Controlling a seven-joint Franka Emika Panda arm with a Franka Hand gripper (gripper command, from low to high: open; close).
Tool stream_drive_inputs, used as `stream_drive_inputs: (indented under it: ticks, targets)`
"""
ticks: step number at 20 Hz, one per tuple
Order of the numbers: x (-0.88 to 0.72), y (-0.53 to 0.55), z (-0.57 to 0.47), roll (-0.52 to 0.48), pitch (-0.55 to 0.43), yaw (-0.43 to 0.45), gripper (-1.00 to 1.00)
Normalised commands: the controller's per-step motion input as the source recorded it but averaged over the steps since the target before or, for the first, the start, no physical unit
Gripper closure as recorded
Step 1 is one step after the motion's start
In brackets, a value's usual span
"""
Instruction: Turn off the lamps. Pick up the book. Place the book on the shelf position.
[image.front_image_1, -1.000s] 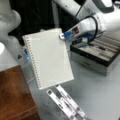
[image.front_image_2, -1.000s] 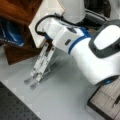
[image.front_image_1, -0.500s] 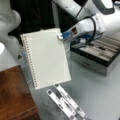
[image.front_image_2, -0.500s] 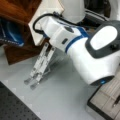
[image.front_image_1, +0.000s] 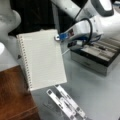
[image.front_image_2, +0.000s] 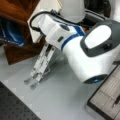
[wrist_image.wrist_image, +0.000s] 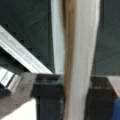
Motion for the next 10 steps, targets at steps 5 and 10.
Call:
stream_drive_inputs:
  ticks: [5, 10]
  targets:
    - [-0.12, -0.19, 0.05, -0.023, 0.091, -0.173, 1.00]
    - [-0.19, -0.28, 0.05, 0.021, 0.104, -0.071, 1.00]
